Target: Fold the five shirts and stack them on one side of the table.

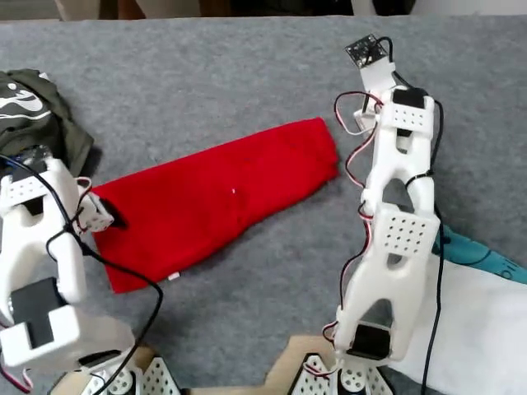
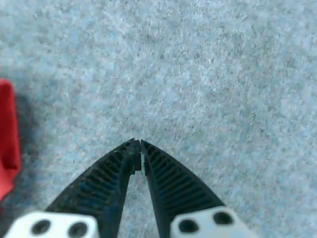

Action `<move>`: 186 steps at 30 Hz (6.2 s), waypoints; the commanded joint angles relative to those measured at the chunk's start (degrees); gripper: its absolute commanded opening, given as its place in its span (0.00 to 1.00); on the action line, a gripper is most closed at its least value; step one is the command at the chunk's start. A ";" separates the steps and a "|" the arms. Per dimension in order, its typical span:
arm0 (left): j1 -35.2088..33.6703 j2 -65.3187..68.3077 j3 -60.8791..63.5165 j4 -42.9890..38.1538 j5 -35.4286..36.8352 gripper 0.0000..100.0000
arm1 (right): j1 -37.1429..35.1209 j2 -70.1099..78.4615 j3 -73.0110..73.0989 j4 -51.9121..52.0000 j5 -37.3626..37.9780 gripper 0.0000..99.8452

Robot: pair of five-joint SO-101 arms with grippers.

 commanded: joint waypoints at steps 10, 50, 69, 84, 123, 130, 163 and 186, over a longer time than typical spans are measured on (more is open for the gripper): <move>-0.70 14.11 -6.07 -5.45 0.35 0.15 | 0.92 4.09 -11.47 4.66 -0.62 0.01; 46.42 24.22 -62.42 12.48 0.35 0.02 | 11.56 4.09 -14.20 -2.29 -22.24 0.01; 59.78 34.95 -72.88 -4.48 9.76 0.02 | 11.56 4.18 -14.20 -2.29 -22.24 0.01; 54.95 54.29 -104.88 5.01 16.62 0.24 | 11.47 4.18 -14.29 -1.93 -22.33 0.01; 21.45 78.64 -126.68 21.19 25.93 0.02 | -28.53 4.88 -31.96 22.24 -2.81 0.01; 19.34 78.81 -126.68 19.69 30.51 0.02 | -29.58 6.81 -31.52 22.07 -0.62 0.01; 19.34 78.99 -126.68 18.90 30.51 0.02 | -14.73 -9.98 -5.85 43.60 2.64 0.01; 19.96 78.99 -126.68 18.90 30.51 0.02 | -24.22 -10.68 -14.02 29.89 6.59 0.01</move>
